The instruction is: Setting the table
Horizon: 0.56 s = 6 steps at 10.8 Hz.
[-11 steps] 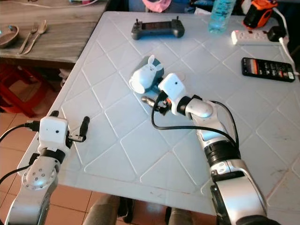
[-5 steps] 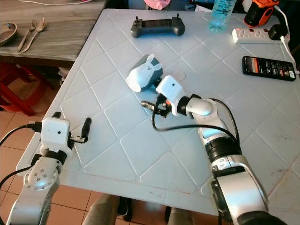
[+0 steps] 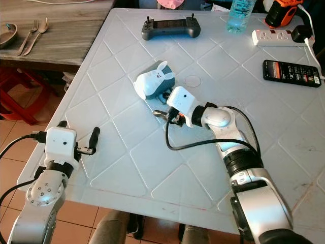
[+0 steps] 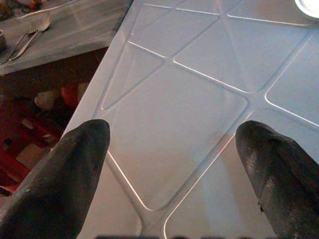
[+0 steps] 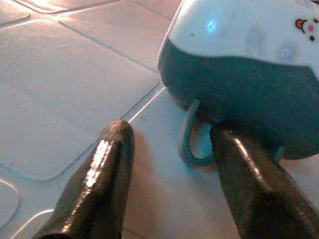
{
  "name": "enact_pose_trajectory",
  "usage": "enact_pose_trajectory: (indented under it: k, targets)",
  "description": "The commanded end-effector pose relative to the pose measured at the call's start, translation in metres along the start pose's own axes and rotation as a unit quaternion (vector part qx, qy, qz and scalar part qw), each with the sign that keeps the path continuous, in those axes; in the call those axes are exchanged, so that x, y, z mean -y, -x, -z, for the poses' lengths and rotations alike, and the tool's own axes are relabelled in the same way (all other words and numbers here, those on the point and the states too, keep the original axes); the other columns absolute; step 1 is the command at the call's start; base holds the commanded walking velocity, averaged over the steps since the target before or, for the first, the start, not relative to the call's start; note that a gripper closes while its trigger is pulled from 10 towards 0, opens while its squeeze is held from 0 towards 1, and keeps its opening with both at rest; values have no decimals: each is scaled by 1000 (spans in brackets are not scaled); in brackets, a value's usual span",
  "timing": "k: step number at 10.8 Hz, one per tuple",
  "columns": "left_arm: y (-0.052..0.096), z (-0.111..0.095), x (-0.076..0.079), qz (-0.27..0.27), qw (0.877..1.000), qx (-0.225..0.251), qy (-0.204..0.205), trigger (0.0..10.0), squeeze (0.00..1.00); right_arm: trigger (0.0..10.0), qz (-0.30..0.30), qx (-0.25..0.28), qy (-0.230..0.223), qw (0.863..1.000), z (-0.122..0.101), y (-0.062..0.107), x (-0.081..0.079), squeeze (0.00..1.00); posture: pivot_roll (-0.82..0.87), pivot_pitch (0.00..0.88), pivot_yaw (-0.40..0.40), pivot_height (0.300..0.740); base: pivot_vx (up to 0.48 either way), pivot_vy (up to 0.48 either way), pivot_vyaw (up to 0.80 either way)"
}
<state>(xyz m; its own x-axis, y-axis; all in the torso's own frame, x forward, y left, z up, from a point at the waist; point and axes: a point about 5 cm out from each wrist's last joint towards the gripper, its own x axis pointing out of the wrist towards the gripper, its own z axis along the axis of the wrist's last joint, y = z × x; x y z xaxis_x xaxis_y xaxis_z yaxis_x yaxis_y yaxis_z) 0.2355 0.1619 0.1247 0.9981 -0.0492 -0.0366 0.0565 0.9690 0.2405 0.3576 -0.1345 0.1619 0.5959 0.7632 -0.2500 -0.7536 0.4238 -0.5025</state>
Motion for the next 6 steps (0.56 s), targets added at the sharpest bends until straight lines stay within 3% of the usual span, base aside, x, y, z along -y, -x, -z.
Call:
enact_pose_trajectory:
  k: [1,2,4,5,6]
  targets:
    - [2,1,-3,-6,1000,-4,-1,10000,0,3255,-26,-24,-4,999,9,-3,-11,0,143,243,85,740,0,0,0]
    - [2,0,-4,-8,1000,-4,-1,10000,0,9804,-9,-40,3,999,13,-2,-8,0,146,241,81,740,0,0,0]
    - [5,1,-3,-8,1000,-6,1,10000,0,10000,65,-28,-18,997,11,2,3,0,144,240,85,740,0,0,0]
    - [6,1,-1,-5,1000,-6,3,10000,0,10000,85,-12,-42,995,8,0,5,0,143,242,86,740,0,0,0]
    - [5,1,-1,-4,1000,-6,3,10000,0,10000,82,-2,-37,996,4,-2,2,0,141,242,86,740,0,0,0]
